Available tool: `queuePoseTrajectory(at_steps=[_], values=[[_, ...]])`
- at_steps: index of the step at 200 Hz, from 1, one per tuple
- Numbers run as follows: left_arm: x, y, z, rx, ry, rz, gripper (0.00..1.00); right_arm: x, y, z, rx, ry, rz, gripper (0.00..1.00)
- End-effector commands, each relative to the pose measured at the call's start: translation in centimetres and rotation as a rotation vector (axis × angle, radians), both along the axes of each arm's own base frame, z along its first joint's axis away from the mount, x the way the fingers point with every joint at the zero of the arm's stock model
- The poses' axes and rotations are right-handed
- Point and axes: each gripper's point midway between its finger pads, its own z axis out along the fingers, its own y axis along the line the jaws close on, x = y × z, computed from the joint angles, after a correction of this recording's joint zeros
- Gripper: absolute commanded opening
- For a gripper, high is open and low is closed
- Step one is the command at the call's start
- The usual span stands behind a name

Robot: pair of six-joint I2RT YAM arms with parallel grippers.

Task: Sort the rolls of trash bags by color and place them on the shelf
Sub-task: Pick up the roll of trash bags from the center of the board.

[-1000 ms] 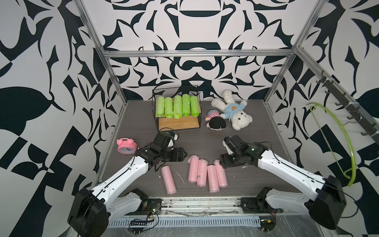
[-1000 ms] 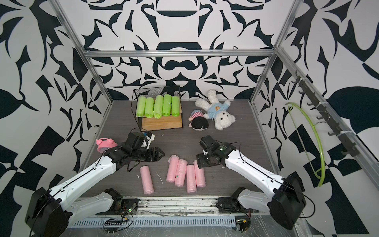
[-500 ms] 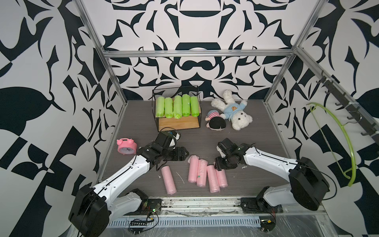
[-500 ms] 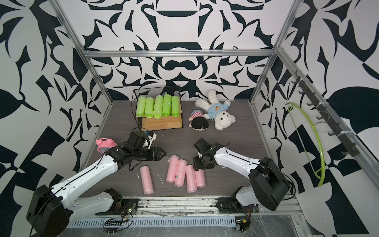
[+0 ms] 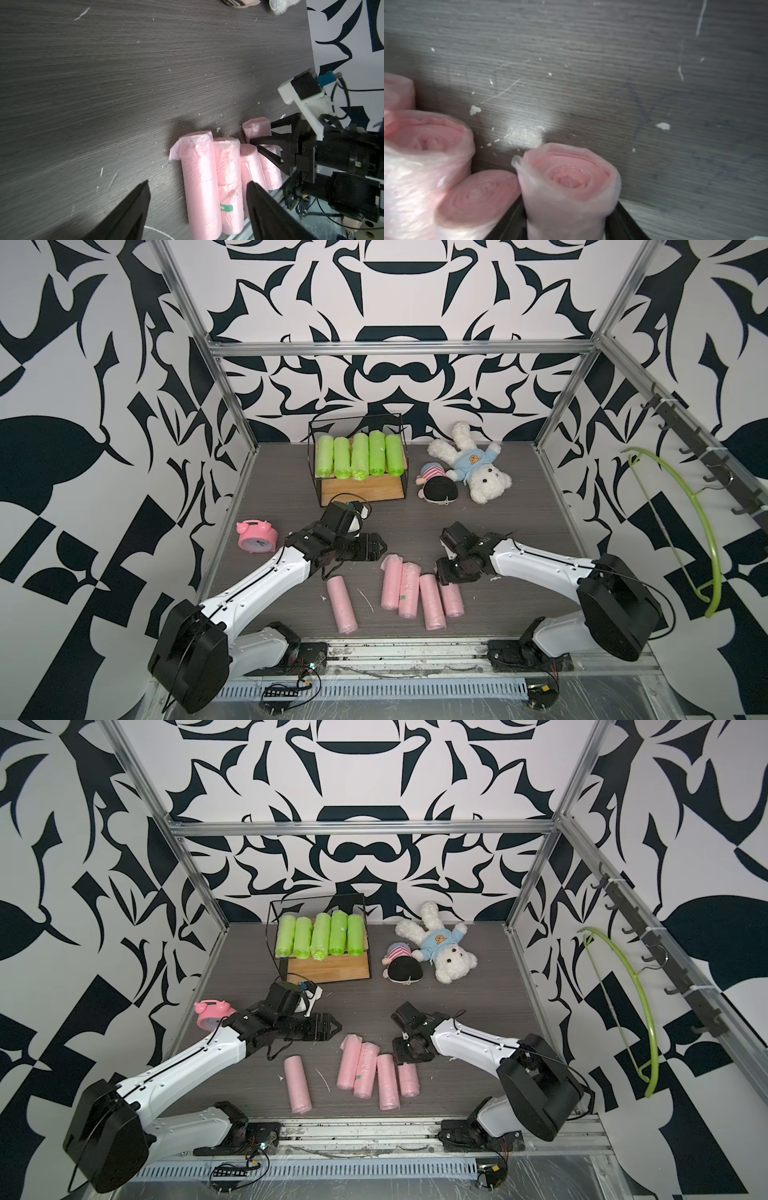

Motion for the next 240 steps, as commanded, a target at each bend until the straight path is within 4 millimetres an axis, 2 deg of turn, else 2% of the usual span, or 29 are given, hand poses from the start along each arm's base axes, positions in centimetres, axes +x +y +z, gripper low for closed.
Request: queuePoseTrajectory(at_steps=[1, 29, 61, 99, 102, 135, 158, 198, 240], values=[[0.2, -0.9, 0.9, -0.028, -0.019, -0.020, 0.80, 1.3, -1.8, 0.4, -0.073, -0.065, -0.050, 0.53], [-0.4, -1.7, 1.6, -0.075, -0.043, -0.026, 0.80, 3.4, -2.3, 4.3, -0.017, -0.202, -0.109, 0.45], [-1.2, -3.8, 3.5, -0.196, -0.097, -0.067, 0.81, 5.9, -0.7, 10.7, 0.162, -0.385, -0.171, 0.40], [-2.5, -6.6, 5.6, -0.364, -0.134, -0.125, 0.84, 8.5, 3.2, 17.8, 0.515, -0.513, -0.276, 0.38], [-2.6, -6.9, 5.8, -0.382, -0.132, -0.128, 0.88, 8.6, 3.6, 18.3, 0.543, -0.519, -0.282, 0.38], [-2.7, -7.9, 6.7, -0.515, -0.109, -0.121, 0.95, 9.9, 6.8, 23.2, 0.755, -0.581, -0.300, 0.38], [-2.8, -8.6, 7.7, -0.577, -0.117, -0.134, 0.98, 10.4, 8.1, 25.0, 0.859, -0.587, -0.327, 0.38], [-3.0, -9.1, 8.8, -0.620, -0.138, -0.159, 1.00, 10.7, 10.0, 26.1, 0.978, -0.542, -0.332, 0.38], [-2.4, -9.0, 9.5, -0.626, -0.182, -0.146, 0.86, 10.5, 10.4, 26.8, 1.031, -0.524, -0.329, 0.38]])
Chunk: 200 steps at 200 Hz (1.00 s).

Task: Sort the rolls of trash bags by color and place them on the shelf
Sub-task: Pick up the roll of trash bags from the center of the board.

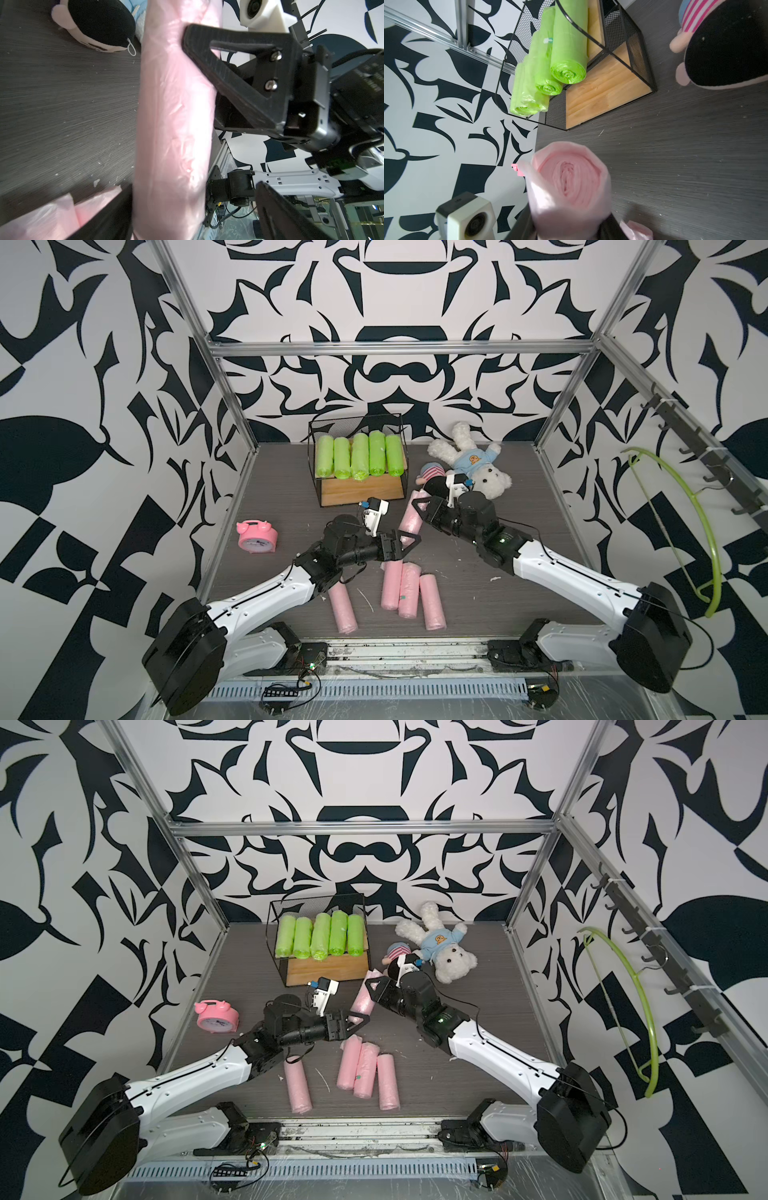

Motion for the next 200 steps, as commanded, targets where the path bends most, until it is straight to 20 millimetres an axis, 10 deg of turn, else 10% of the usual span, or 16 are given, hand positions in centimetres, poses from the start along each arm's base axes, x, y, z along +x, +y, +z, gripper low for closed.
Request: queuePoseTrajectory(at_steps=[1, 127, 200], values=[[-0.1, -0.4, 1.2, -0.041, -0.045, -0.015, 0.84, 0.0, 1.3, 5.8, 0.169, -0.101, 0.035, 0.38], [2.5, 1.1, 0.4, 0.149, -0.178, 0.058, 0.27, 0.6, 0.8, 3.9, 0.104, -0.080, 0.037, 0.48], [6.6, 10.6, -6.2, 0.716, -0.268, 0.375, 0.21, -0.1, -2.4, 2.0, -0.239, -0.159, 0.080, 0.79]])
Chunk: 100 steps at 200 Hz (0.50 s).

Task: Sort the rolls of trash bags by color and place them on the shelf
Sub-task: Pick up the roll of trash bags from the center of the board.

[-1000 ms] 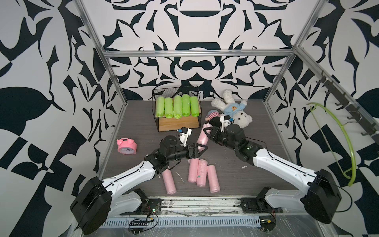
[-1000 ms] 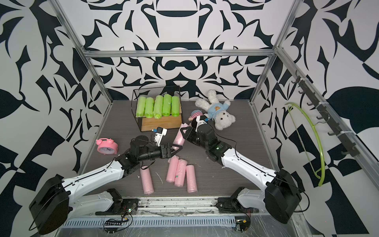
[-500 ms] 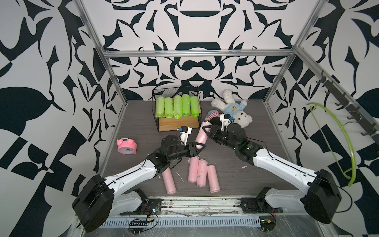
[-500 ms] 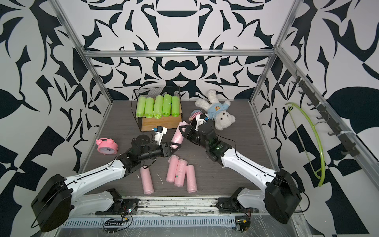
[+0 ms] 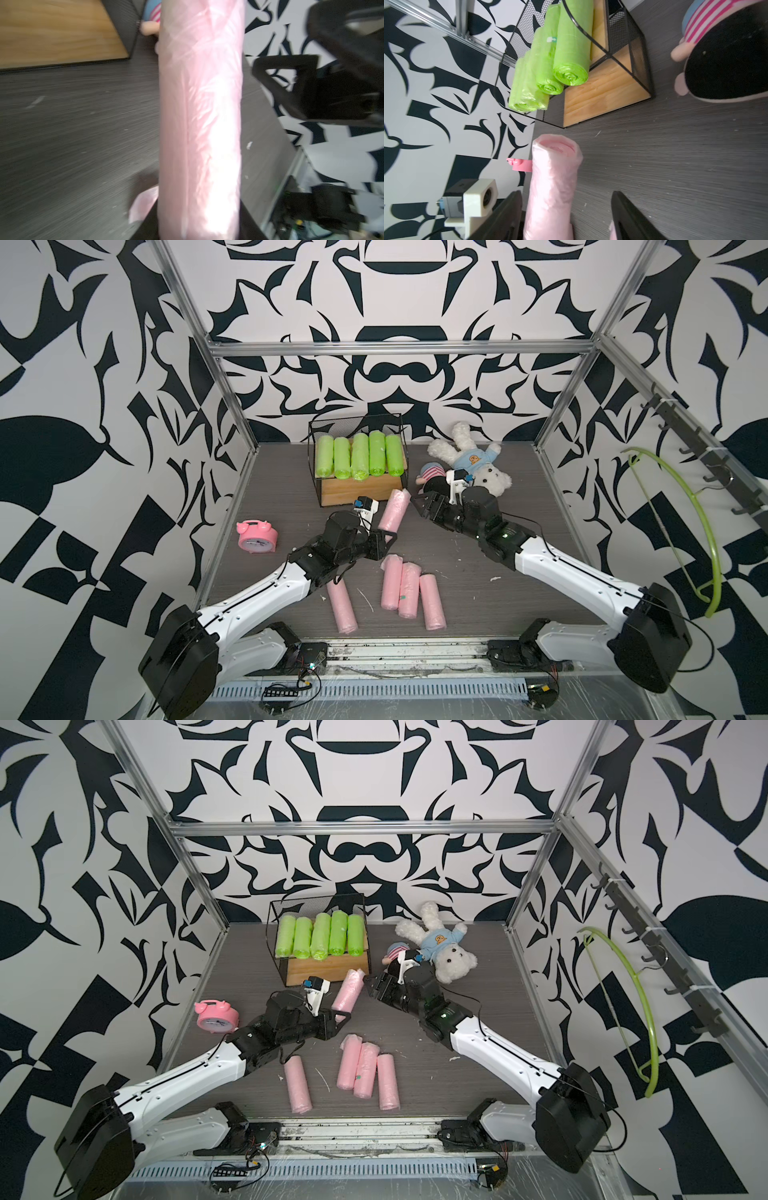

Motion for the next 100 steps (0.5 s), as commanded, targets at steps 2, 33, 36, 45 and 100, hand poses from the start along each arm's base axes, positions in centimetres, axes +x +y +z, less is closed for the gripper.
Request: queuePoseTrajectory(at_steps=[2, 33, 36, 45, 100], values=[[2.7, 5.1, -1.4, 0.297, -0.114, 0.171, 0.21, -0.6, -1.4, 2.2, -0.134, -0.123, 0.027, 0.80], [5.6, 8.4, -2.1, 0.546, -0.199, 0.291, 0.19, -0.7, -2.3, 1.6, -0.231, -0.141, 0.034, 0.81], [5.9, 8.5, -2.1, 0.564, -0.205, 0.298, 0.19, -0.7, -2.3, 1.7, -0.236, -0.143, 0.037, 0.81], [6.8, 9.3, -2.3, 0.630, -0.225, 0.323, 0.19, -0.7, -2.4, 1.7, -0.256, -0.149, 0.043, 0.81], [10.8, 11.8, -5.3, 1.109, -0.253, 0.322, 0.18, -1.0, -3.0, 1.7, -0.287, -0.188, 0.052, 0.81]])
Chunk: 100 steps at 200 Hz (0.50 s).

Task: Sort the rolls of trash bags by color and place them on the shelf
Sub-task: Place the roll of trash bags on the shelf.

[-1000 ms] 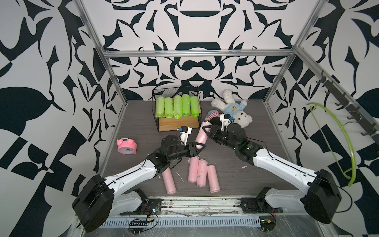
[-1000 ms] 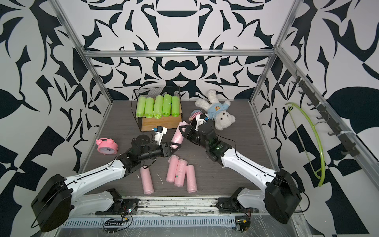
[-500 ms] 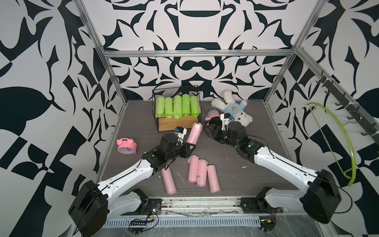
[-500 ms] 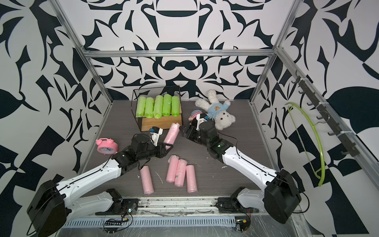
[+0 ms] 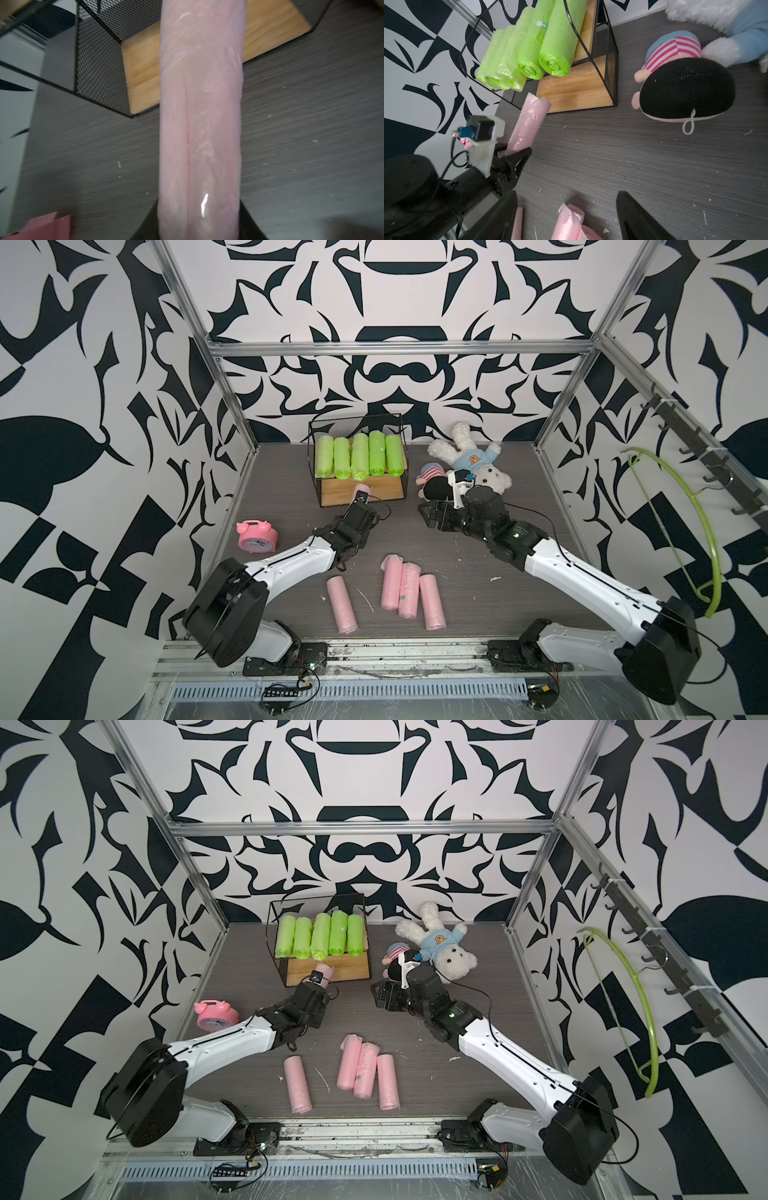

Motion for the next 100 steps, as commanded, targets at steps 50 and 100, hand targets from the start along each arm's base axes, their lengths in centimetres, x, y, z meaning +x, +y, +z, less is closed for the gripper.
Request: queuePoseTrajectory(at_steps=[50, 100], values=[[5.0, 4.8, -0.5, 0.481, -0.010, 0.143, 0.19, -0.3, -0.5, 1.9, 0.004, -0.084, 0.023, 0.81], [6.3, 6.6, -1.7, 0.495, -0.009, 0.226, 0.22, -0.5, -0.4, 1.4, 0.007, -0.073, 0.034, 0.81]])
